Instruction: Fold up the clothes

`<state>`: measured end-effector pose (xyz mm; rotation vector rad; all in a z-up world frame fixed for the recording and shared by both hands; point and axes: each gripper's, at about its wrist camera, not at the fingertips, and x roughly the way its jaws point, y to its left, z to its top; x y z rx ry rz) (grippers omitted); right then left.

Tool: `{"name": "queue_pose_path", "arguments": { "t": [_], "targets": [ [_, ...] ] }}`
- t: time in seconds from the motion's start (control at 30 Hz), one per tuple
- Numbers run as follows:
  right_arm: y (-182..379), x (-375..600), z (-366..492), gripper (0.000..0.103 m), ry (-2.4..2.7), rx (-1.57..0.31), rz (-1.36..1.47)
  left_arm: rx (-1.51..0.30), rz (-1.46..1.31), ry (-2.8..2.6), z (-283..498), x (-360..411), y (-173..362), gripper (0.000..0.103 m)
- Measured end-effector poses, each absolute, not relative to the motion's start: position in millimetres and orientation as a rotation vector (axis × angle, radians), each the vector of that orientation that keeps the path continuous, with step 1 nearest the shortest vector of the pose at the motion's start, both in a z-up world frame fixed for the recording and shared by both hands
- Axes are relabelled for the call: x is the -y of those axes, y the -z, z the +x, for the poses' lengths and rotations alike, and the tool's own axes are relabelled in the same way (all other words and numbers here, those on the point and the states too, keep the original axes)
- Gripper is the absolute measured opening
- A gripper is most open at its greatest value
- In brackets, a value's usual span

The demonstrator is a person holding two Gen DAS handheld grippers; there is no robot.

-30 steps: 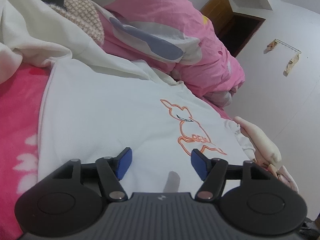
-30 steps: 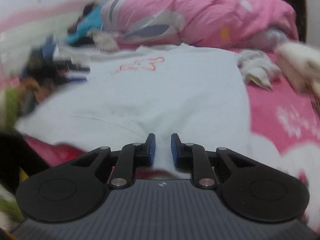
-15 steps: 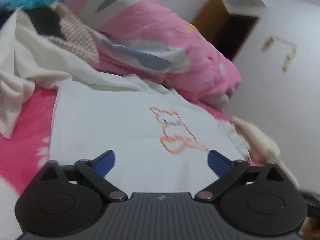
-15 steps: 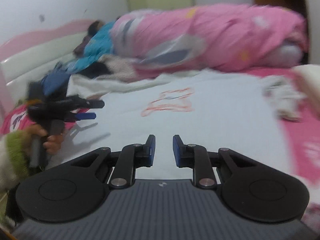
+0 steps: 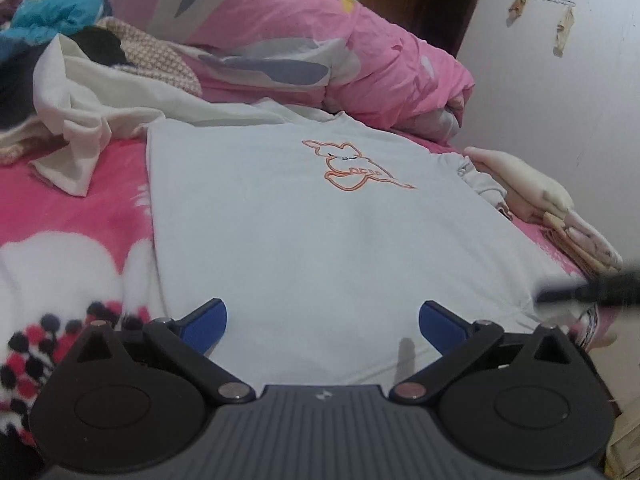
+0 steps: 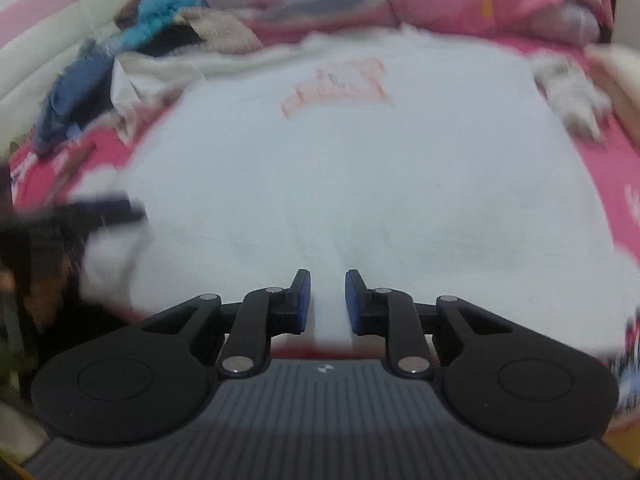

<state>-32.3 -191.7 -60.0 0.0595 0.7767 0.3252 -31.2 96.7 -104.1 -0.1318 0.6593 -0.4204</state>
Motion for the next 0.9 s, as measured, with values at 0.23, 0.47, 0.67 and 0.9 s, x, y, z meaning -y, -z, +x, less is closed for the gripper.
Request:
{"name": "queue_pose_path", "arguments": {
  "t": [0.23, 0.47, 0.67, 0.9],
  "targets": [
    [94.4, 123.7, 35.3, 0.019, -0.429, -0.752, 0.035, -0.646, -0.108, 0.405, -46.4, -94.2, 106.1, 0.103],
    [98.8, 183.8, -60.8, 0.019, -0.413, -0.754, 0.162, -0.636, -0.175, 0.438, -45.1, -103.8, 109.6, 0.103],
    [77.1, 218.6, -56.3, 0.025, -0.312, -0.756, 0.144, -0.681, -0.164, 0.427, -42.1, -100.2, 104.8, 0.103],
    [96.2, 245.8, -26.8, 0.025, -0.169, -0.72, 0.013, -0.747, -0.21, 0.407, -37.3, -100.8, 99.2, 0.103]
  ]
}}
